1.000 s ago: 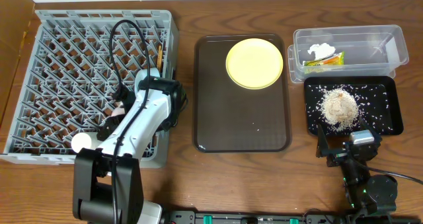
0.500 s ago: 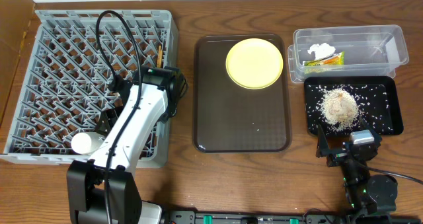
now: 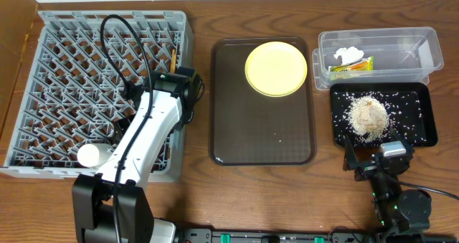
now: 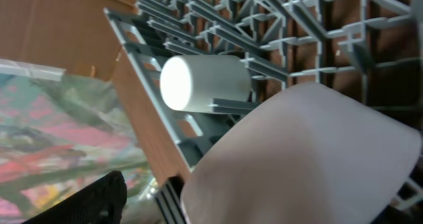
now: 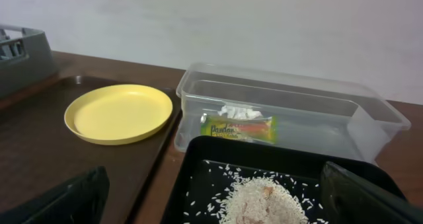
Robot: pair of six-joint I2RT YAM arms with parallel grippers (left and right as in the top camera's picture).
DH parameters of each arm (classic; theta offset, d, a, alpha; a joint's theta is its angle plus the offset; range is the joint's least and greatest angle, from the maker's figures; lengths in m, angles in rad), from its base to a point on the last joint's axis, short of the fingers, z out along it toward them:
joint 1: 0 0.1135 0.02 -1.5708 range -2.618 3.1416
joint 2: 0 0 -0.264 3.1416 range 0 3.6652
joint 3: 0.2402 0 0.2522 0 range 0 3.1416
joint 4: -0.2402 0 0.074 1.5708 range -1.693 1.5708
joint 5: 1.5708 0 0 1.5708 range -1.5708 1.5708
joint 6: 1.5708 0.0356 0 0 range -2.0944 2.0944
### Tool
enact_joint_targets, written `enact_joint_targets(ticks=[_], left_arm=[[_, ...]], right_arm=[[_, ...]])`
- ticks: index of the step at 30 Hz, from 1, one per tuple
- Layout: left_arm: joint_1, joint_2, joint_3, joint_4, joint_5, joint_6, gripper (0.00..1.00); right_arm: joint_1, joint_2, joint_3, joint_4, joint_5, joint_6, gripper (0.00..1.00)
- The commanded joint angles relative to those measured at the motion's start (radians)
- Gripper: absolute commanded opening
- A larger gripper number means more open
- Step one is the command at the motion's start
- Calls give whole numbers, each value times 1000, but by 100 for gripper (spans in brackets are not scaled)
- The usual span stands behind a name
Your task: Sort waste into correct bins and load items into the dishwasher
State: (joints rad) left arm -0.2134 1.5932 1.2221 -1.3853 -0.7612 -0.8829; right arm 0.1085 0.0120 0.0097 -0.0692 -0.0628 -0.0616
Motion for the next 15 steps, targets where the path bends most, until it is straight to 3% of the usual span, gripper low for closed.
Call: enact_joint_targets(ticks=[1, 7, 15], left_arm=[[-1, -13, 20, 15, 69, 3, 89], [-1, -13, -26, 87, 119, 3, 96], [13, -12, -35, 93, 75, 40, 96]], right_arm=[[-3, -3, -4, 1, 2, 12, 99], [-3, -3, -4, 1, 2, 12, 99], [-3, -3, -4, 1, 2, 12, 99]])
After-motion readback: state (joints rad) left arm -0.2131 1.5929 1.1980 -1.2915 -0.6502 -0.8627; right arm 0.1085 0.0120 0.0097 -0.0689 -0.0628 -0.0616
